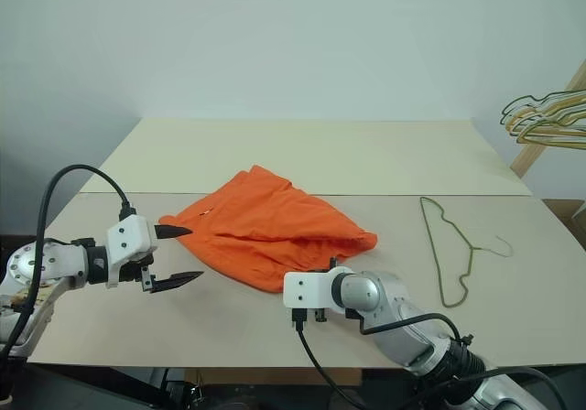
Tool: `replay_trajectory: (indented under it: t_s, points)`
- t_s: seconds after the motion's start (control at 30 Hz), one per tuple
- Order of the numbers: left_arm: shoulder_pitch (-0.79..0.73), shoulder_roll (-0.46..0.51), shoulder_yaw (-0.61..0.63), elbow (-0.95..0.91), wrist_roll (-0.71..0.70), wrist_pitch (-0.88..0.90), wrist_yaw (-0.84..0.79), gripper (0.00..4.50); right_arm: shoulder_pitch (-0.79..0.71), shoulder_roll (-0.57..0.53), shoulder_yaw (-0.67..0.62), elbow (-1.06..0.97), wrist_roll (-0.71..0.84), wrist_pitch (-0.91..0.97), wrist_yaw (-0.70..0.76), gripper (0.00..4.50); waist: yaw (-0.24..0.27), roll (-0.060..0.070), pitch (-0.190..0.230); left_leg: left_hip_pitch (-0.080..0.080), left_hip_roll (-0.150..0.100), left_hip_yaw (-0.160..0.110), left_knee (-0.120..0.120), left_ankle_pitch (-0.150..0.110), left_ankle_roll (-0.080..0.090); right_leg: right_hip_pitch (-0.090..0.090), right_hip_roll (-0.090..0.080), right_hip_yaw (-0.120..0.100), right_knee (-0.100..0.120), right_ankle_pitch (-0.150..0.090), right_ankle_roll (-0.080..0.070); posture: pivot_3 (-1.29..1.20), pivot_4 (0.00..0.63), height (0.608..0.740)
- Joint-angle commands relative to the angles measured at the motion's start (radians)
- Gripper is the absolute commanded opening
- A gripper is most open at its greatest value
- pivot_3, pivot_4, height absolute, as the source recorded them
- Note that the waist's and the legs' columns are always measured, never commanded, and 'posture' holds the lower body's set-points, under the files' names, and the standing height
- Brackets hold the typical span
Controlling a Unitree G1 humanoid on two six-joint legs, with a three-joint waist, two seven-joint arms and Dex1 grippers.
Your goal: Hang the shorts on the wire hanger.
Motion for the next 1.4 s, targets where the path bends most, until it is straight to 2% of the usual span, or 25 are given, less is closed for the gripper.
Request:
replay_trajectory:
  t_s: [0.03,0.07,0.2,0.3,0.43,0.6,0.67,0.8,1.1,1.3,1.4]
  points:
    - [0.002,-0.002,0.016,-0.017,-0.001,-0.011,0.011,4.5,0.002,0.001,0.003,-0.023,-0.037,-0.03,0.004,0.28,0.0,0.0,0.0,0.0,0.0,0.0,0.0,0.0,0.0,0.0,0.0,0.0,0.0,0.0,0.0,-0.09,0.0,0.74]
    - [0.005,-0.002,0.016,-0.015,0.0,-0.013,0.012,4.5,0.005,0.0,0.006,-0.018,-0.048,-0.034,0.004,0.04,0.0,0.0,0.0,0.0,0.0,0.0,0.0,0.0,0.0,0.0,0.0,0.0,0.0,0.0,0.0,-0.09,0.0,0.74]
    - [0.017,0.003,0.015,-0.009,0.011,-0.018,0.015,4.5,0.039,-0.019,-0.03,-0.027,-0.044,-0.051,0.007,0.04,0.001,0.0,0.0,0.0,0.0,0.0,0.0,0.0,0.0,0.0,0.0,0.0,0.0,0.0,0.0,-0.09,0.0,0.74]
    - [0.032,0.025,0.006,0.009,0.043,-0.034,0.009,4.5,0.084,-0.088,-0.107,-0.045,-0.014,-0.162,0.003,0.04,0.004,0.0,0.0,0.0,-0.001,0.0,0.0,0.0,0.0,0.0,-0.001,0.0,0.0,0.0,0.0,-0.09,0.0,0.74]
    - [0.013,0.069,-0.017,0.146,0.116,-0.134,-0.023,4.5,0.171,-0.292,-0.286,0.019,0.062,-0.503,-0.022,0.04,0.008,0.0,0.0,0.001,-0.001,0.0,0.0,-0.001,0.001,0.0,-0.002,-0.001,-0.002,0.0,0.0,-0.1,0.0,0.74]
    - [-0.095,0.062,-0.077,0.382,0.16,-0.272,-0.093,4.5,0.174,-0.406,-0.364,0.276,0.067,-0.942,-0.102,0.04,0.0,0.0,0.001,0.007,0.001,0.001,-0.002,-0.001,0.001,0.003,0.0,-0.001,-0.002,-0.001,-0.001,-0.12,0.0,0.74]
    - [-0.151,0.051,-0.117,0.491,0.187,-0.345,-0.128,4.5,0.156,-0.405,-0.366,0.349,0.069,-1.018,-0.101,0.04,-0.005,0.0,0.0,0.009,0.001,0.002,-0.002,-0.001,0.001,0.004,0.0,0.0,-0.002,-0.001,-0.002,-0.12,0.0,0.74]
    - [-0.237,0.025,-0.182,0.645,0.24,-0.469,-0.172,4.5,0.131,-0.374,-0.37,0.415,0.071,-1.075,-0.096,0.04,-0.021,0.0,0.001,0.009,0.001,0.003,-0.003,-0.001,0.002,0.007,0.0,0.001,-0.001,-0.001,-0.002,-0.13,0.0,0.74]
    - [-0.431,-0.106,-0.264,1.006,0.376,-0.779,-0.067,4.5,0.134,-0.322,-0.391,0.433,0.053,-1.057,-0.101,0.04,-0.023,0.0,0.0,0.009,0.001,0.003,-0.001,-0.001,0.002,0.008,0.0,0.001,0.0,-0.001,-0.001,-0.15,0.0,0.74]
    - [-0.508,-0.155,-0.302,1.164,0.425,-0.867,-0.055,4.5,0.143,-0.316,-0.399,0.425,0.05,-1.047,-0.094,0.04,-0.022,0.002,-0.002,0.011,0.001,0.003,-0.001,-0.001,0.003,0.012,0.0,0.001,-0.001,-0.001,-0.001,-0.16,0.0,0.74]
    - [-0.533,-0.179,-0.304,1.222,0.423,-0.897,-0.064,3.92,0.146,-0.315,-0.403,0.424,0.049,-1.045,-0.094,0.0,-0.022,0.005,-0.004,0.013,0.001,0.002,-0.001,-0.002,0.003,0.015,0.0,0.001,-0.001,-0.001,-0.001,-0.17,0.0,0.74]
